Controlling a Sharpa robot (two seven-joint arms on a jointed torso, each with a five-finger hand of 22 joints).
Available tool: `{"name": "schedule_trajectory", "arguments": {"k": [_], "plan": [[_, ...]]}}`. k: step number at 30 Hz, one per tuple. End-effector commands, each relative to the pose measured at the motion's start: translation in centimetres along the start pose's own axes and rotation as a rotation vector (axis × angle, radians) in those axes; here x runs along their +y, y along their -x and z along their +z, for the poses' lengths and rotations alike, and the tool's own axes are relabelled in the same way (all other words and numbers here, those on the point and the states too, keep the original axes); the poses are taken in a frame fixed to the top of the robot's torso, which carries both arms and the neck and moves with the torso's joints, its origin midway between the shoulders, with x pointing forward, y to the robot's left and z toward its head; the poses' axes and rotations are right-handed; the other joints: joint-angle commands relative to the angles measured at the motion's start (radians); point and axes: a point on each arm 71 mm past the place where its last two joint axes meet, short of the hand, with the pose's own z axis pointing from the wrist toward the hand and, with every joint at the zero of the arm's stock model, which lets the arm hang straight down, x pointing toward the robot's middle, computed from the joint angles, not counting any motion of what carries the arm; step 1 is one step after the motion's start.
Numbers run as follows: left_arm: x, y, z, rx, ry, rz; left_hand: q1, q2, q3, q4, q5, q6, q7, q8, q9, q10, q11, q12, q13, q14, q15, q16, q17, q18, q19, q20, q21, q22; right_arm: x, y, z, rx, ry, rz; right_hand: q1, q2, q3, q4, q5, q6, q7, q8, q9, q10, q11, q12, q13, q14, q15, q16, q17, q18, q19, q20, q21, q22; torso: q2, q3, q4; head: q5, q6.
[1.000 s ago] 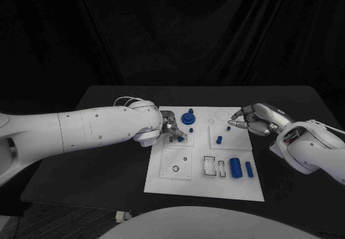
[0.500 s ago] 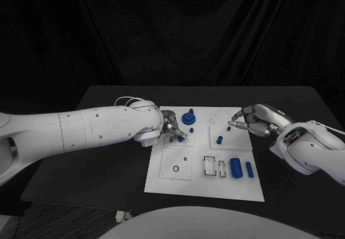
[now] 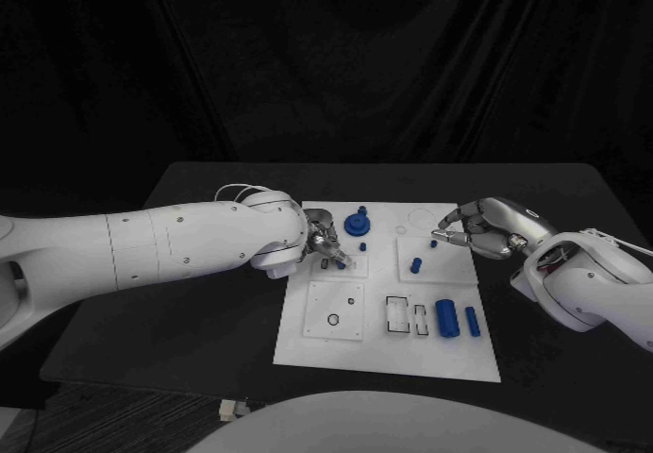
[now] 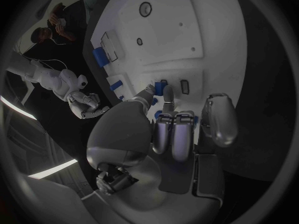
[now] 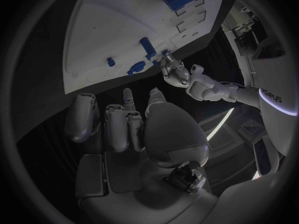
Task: Assemble the parts on the task board
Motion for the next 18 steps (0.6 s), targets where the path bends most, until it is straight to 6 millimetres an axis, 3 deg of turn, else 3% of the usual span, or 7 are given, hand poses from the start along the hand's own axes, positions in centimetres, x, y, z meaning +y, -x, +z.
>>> {"name": "schedule_trajectory", "arguments": {"k": [1, 7, 18], "plan": [[-0.24, -0.02, 0.03, -0.004, -0.030, -0.005, 0.021, 0.007, -0.002, -0.004, 0.002, 0.000, 0.009, -0.023, -0.030, 0.106, 0.007, -0.001, 0.263, 0.101, 0.002, -0.008, 0.255, 0.018, 0.007, 0.003, -0.009, 0.167, -0.06, -0.15, -0.03, 0.007, -0.008, 0.000, 0.010, -0.001, -0.006, -0.002, 0.003, 0.005, 0.000, 0.004, 0.000, 0.063, 0.004, -0.003, 0.171, 0.046, 0.003, -0.001, 0.003, 0.015, 0.002, 0.000, -0.004, 0.161, 0.000, 0.0000, 0.0001, 0.000, 0.000], [-0.21, 0.00, 0.03, -0.001, -0.038, -0.004, 0.049, 0.010, 0.035, -0.033, -0.002, 0.007, 0.022, -0.089, -0.119, 0.106, 0.018, -0.001, 0.263, 0.099, 0.011, -0.013, 0.252, 0.020, 0.001, 0.012, -0.021, 0.165, -0.08, -0.16, -0.03, 0.008, -0.009, 0.000, 0.010, -0.001, -0.006, -0.002, 0.003, 0.005, 0.000, 0.004, 0.000, 0.063, 0.004, -0.003, 0.171, 0.046, 0.003, -0.001, 0.003, 0.015, 0.002, 0.000, -0.004, 0.161, -0.001, 0.0000, -0.0003, 0.002, 0.000], [-0.20, 0.05, 0.04, -0.001, -0.050, -0.005, 0.060, 0.006, 0.066, -0.062, -0.005, 0.037, 0.020, -0.109, -0.160, 0.106, 0.017, -0.001, 0.263, 0.098, 0.012, -0.015, 0.251, 0.021, -0.001, 0.014, -0.025, 0.164, -0.09, -0.18, -0.04, 0.010, -0.011, 0.000, 0.010, -0.001, -0.006, -0.002, 0.003, 0.005, 0.000, 0.004, 0.000, 0.063, 0.004, -0.003, 0.171, 0.046, 0.003, -0.001, 0.003, 0.015, 0.002, 0.000, -0.004, 0.161, 0.000, 0.0000, 0.0002, 0.002, 0.000]]}}
